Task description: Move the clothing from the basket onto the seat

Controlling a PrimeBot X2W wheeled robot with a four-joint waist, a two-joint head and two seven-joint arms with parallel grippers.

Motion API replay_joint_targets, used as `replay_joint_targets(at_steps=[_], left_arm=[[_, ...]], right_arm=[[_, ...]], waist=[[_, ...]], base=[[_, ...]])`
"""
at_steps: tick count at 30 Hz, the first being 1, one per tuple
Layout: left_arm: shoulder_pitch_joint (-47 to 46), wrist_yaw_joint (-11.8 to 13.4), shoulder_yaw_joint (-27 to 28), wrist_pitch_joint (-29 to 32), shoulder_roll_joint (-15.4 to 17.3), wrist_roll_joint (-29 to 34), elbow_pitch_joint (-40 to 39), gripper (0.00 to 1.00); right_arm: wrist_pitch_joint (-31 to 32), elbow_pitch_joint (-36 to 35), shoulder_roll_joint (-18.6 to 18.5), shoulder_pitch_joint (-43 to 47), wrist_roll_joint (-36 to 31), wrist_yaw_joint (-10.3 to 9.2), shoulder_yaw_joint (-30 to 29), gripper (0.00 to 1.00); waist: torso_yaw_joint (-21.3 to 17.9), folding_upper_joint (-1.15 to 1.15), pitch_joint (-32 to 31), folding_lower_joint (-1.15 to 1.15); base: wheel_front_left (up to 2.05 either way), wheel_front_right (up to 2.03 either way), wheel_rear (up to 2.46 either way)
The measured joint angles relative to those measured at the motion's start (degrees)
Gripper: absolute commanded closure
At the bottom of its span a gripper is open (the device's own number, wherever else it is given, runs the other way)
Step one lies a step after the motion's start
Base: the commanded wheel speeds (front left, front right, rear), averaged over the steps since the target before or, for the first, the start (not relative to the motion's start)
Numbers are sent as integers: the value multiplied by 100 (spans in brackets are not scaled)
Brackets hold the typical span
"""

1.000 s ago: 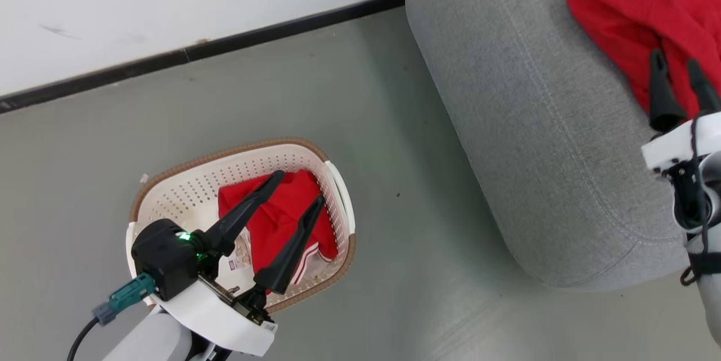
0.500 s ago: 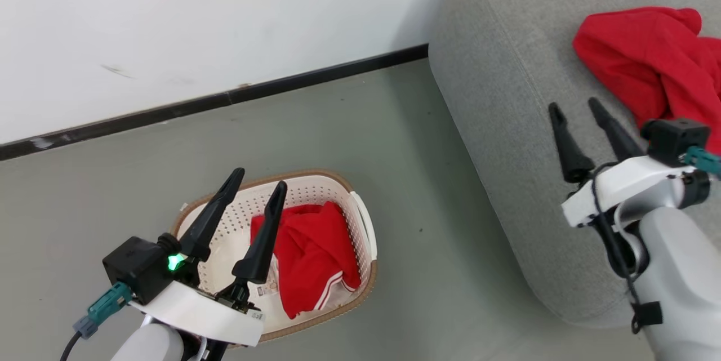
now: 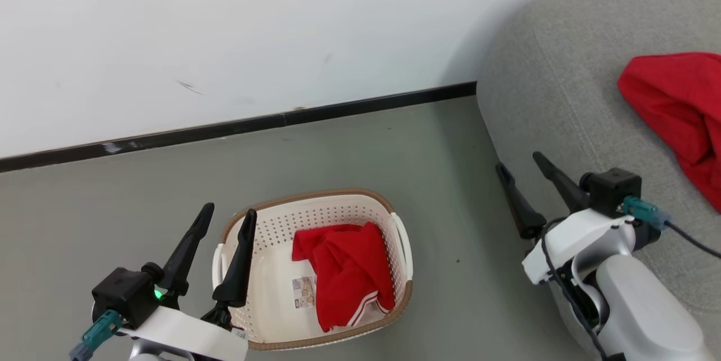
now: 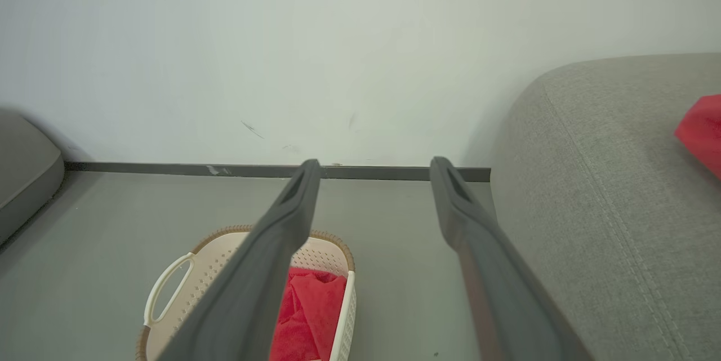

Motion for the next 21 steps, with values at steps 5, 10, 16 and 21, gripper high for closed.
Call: replay_joint_targets(at_steps=[5,10,16,21], left_arm=[[77,16,68,0,-79,127,166,0],[152,14,169,0,-162,181,431,0],[280,10,315,0,-207,283,756,0],[363,-44,368,0,-238,291,987,0]], right_arm=[[0,-65,91,281,-181,0,64,0],[0,-109,171,573,-259,0,99,0],[0,-155,256,920,-303,0,31,0],[0,-219,290,1138,-332,0,-105,0]], waist=[[209,0,-155,0],[393,0,-318,0],[581,0,-521,0],[707,0,-691,0]], base=[[0,0,0],[0,0,0],[0,0,0],[0,0,0]])
